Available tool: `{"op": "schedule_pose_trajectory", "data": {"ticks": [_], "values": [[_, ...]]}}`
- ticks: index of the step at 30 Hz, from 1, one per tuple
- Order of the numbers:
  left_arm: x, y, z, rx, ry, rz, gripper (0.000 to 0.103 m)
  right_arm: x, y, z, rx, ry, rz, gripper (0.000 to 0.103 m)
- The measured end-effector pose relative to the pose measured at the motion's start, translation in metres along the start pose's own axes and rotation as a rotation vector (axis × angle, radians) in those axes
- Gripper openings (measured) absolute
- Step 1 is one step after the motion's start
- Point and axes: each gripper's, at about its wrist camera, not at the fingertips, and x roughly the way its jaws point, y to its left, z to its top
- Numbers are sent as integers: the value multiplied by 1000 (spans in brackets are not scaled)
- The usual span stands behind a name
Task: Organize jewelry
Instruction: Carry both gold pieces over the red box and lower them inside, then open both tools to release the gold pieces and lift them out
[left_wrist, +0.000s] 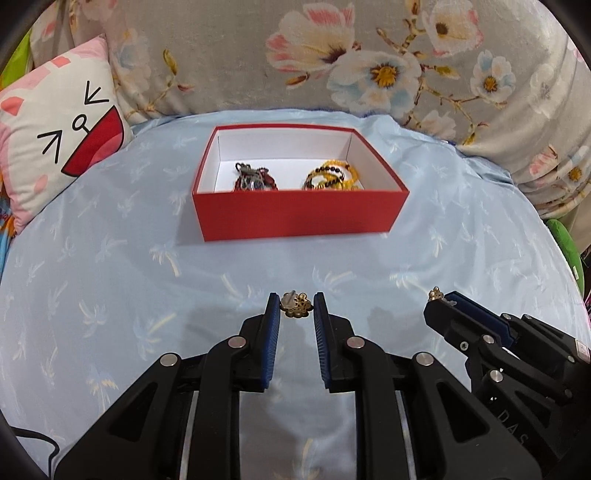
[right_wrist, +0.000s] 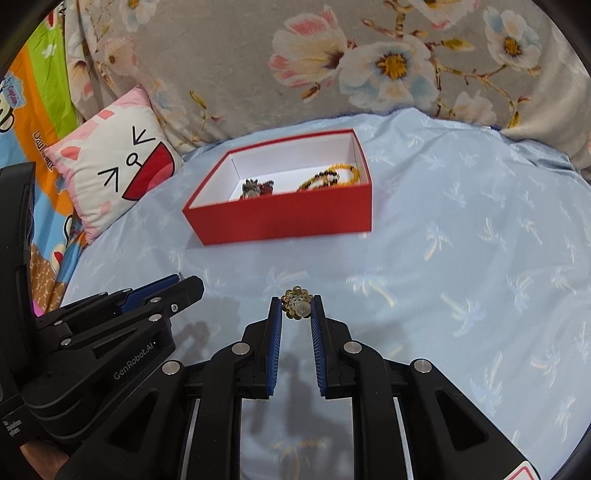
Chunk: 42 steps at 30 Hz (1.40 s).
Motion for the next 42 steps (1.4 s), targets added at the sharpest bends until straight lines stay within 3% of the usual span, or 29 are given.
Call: {"op": "schedule_pose_trajectory", "data": {"ticks": [19, 30, 42], "values": [[28, 1, 87, 28, -97, 38, 18, 34, -2, 86, -25, -102, -20, 15], [61, 5, 121, 39, -109, 77, 18, 67, -9, 123, -34, -108, -43, 15], [102, 24, 141, 19, -80, 113, 18, 114, -13, 141, -21, -60, -37, 15]]}}
